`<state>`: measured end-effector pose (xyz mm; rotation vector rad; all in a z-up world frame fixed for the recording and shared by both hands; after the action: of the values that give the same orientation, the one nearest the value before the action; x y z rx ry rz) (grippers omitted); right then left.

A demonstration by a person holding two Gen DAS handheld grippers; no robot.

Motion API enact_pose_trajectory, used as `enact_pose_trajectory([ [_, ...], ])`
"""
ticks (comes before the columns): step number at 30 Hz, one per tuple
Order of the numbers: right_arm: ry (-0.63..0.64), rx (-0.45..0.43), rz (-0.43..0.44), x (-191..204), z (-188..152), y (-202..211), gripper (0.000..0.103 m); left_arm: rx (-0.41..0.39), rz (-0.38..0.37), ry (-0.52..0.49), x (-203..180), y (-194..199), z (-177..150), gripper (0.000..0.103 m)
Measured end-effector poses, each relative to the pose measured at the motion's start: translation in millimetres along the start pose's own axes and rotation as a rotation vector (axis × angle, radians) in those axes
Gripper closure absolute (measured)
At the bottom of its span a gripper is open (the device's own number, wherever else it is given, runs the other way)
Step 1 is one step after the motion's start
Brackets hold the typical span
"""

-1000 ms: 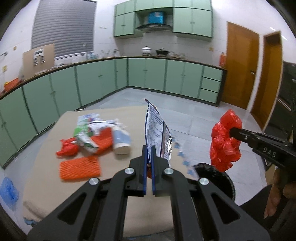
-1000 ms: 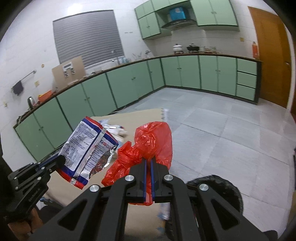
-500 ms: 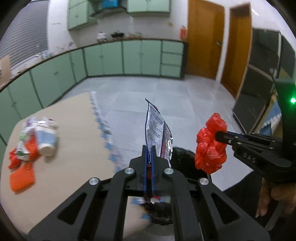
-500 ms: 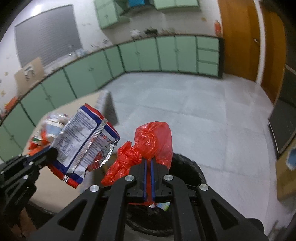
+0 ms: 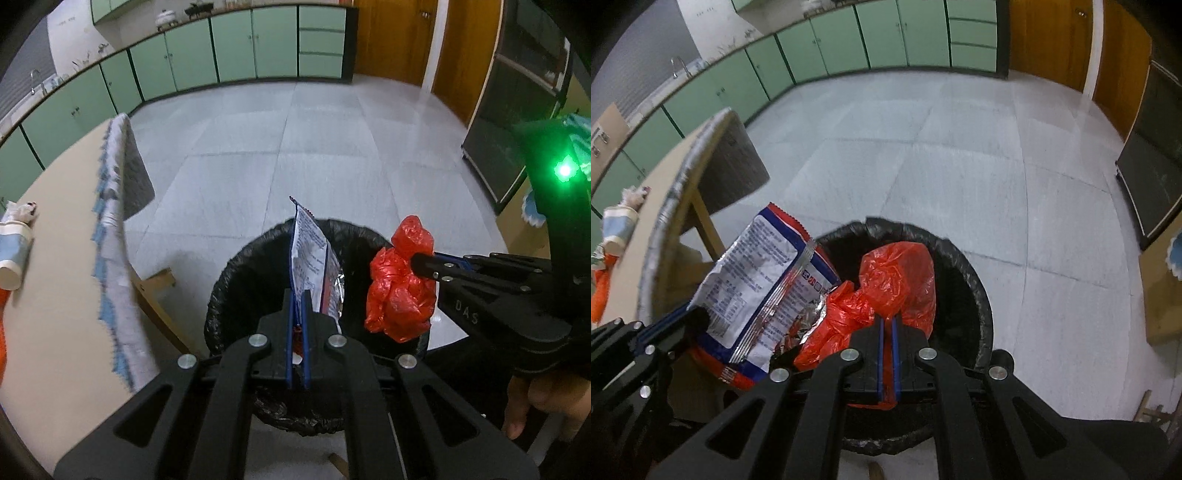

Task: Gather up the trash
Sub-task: 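Carry both bags to the black bin and open both tools over it, then return both tools to the table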

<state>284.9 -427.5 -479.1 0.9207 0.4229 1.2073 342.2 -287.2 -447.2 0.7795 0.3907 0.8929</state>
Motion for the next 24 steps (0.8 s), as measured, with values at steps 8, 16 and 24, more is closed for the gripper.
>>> enact_pose_trajectory([
  [8, -0.048, 0.044, -0.002, -9.8, -4.0, -21.5, 0.075, 0.059, 0.03, 0.018, 7.0, -35.3, -9.3, 0.072],
  [16, -0.044, -0.01, -0.001, -3.5, 11.4, 0.1, 0.064, 0.021, 0.051, 0.029, 19.9, -4.2, -2.0, 0.042],
  [24, 0.126, -0.109, 0.114, 91.1, 29.8, 72.4, 0.049, -0.075, 0.221, 0.206, 111.6, 104.7, -4.9, 0.019],
])
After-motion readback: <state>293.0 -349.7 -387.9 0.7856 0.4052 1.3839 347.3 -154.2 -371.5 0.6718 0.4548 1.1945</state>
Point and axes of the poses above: each gripper's, at about its wrist camera, not at the fingertips, and y roughly against the way its jaws point, x to its left, z to its top, the point moved 9 cm from there along -y, roughly the way its jaws point, and after that the axes turned 10 degrees about -x, right-handed, at the moved point
